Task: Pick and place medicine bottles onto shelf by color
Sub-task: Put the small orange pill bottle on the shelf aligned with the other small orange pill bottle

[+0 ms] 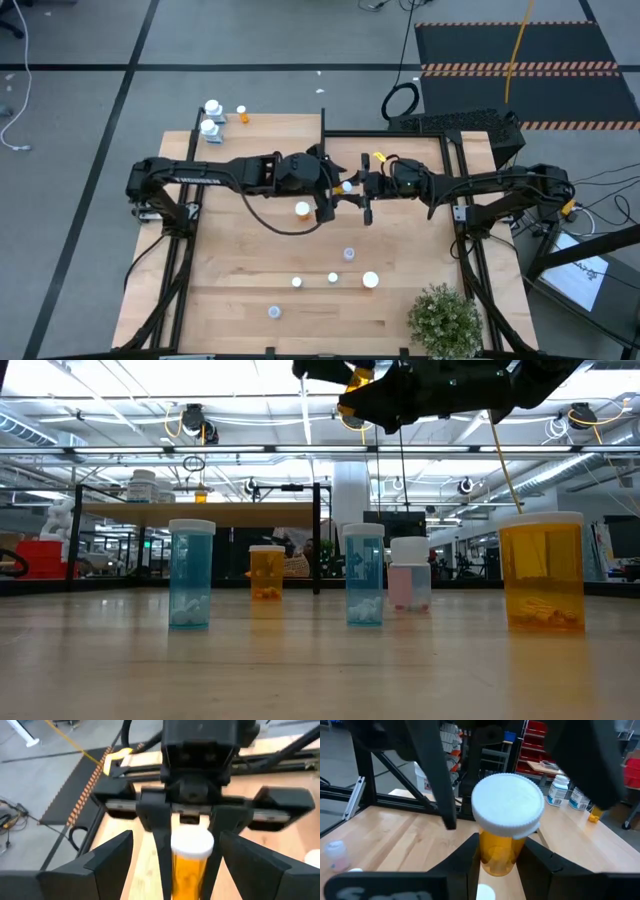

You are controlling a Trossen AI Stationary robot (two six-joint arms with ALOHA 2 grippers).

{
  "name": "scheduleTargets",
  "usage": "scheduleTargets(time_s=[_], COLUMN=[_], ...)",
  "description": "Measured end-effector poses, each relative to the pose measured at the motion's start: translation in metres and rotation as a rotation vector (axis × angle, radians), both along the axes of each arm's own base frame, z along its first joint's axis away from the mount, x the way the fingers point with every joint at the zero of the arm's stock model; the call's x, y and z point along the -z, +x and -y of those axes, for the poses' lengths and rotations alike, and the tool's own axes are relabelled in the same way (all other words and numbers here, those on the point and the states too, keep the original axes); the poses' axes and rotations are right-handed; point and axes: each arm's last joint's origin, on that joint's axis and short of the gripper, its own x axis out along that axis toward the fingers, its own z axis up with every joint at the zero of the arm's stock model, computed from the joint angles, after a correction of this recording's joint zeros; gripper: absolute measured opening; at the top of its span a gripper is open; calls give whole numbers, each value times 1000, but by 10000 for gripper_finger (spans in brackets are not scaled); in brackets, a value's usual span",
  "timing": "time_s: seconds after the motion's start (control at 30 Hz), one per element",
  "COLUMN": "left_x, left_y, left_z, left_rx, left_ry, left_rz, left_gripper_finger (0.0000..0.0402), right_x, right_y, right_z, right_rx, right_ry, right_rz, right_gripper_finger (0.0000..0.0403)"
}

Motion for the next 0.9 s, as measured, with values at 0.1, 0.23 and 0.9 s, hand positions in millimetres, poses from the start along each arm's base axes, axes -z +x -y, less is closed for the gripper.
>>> scheduleTargets(time_s=[0.1,0.23,0.9], left_x=[2,9,10], left_y=[3,9,9], left_z=[1,2,1], left_rx=[26,32,32], left_ry=[-14,-16,-15], left_rz=[-3,-2,-10], left_gripper_finger=[281,257,123], right_x=[0,1,1], right_y=[0,0,0], right_z=[0,0,0], right_rx=[-1,-1,-1], right_ry=[-7,-8,-10], right_rz=[0,-6,-8], right_gripper_finger=[101,101,100])
